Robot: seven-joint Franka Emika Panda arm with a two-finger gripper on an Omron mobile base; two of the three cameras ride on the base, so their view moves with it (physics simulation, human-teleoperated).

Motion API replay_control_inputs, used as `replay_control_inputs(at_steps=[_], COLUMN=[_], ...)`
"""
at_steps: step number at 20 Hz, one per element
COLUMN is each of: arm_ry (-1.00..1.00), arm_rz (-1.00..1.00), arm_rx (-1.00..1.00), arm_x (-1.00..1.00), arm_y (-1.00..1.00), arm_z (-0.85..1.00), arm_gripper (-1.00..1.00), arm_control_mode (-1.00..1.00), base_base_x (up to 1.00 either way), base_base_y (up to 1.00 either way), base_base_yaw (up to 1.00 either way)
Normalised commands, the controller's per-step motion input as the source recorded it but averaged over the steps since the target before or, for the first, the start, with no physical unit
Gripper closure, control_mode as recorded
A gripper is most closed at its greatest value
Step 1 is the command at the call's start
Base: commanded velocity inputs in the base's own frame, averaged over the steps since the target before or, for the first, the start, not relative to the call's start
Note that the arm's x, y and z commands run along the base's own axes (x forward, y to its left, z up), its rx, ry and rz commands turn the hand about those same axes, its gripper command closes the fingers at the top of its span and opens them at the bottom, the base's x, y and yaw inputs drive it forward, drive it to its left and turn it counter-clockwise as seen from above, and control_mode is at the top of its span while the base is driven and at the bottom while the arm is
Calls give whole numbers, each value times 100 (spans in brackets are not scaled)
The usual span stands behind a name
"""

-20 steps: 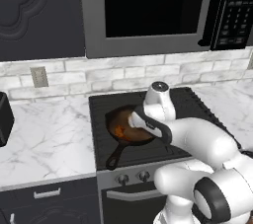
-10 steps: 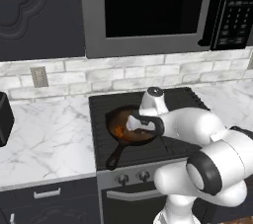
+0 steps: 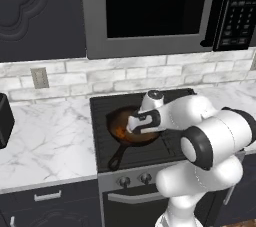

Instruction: Take the chicken drumsticks from the pan and place one on each plate on the dining counter.

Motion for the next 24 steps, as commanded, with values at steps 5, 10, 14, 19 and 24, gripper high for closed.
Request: replay_control_inputs(at_steps=[5,10,14,19,24], arm_ry=[1,11,15,6,0], arm_rz=[4,0,0,0,1], arm_rx=[0,0,0,0,0], arm_x=[17,-2,-2,0,-11], arm_y=[0,3,12,16,11], arm_z=[-27,-48,-52,-49,-34], arm_gripper=[100,100,100,100,100], arm_control_mode=[-100,-100,-100,-100,-100], base_base_x=[0,0,0,0,0], base_base_y=[0,0,0,0,0], base_base_yaw=[0,0,0,0,0])
